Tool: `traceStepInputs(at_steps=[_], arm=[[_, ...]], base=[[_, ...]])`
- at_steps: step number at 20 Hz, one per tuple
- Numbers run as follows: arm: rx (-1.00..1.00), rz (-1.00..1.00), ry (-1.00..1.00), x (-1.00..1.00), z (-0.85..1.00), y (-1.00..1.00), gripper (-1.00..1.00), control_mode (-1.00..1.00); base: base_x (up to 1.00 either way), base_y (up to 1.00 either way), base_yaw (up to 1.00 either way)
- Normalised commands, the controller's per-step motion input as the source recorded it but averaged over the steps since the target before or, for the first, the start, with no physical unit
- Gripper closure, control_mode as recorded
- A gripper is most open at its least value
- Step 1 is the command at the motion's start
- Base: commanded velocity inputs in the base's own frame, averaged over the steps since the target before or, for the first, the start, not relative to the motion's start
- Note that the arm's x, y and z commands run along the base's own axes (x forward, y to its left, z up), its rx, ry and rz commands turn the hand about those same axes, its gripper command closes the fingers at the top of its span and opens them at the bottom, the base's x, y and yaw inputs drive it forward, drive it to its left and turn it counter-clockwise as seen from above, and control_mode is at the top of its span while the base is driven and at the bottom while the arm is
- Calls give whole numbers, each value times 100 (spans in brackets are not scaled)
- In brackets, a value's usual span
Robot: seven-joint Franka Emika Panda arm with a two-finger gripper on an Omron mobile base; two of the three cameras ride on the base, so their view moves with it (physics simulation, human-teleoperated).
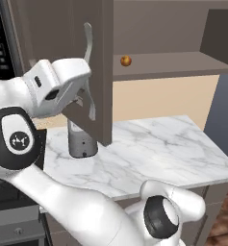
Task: Pick the apple from the counter and place it in the cabinet. Then close the cabinet.
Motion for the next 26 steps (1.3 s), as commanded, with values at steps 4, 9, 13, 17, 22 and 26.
traceStepInputs(at_steps=[4, 9, 13, 17, 22, 26], arm=[[36, 2, -1, -41, -11, -100, -100, -100], [27, 12, 2, 8, -75, -100, -100, -100], [17, 15, 0, 43, -33, -100, -100, -100], [13, 17, 0, 70, -67, -100, -100, -100], [10, 20, 0, 99, -25, -100, -100, -100], [12, 13, 0, 100, 4, -98, -100, -100]], base=[[0, 0, 0], [0, 0, 0], [0, 0, 0], [0, 0, 0], [0, 0, 0], [0, 0, 0]])
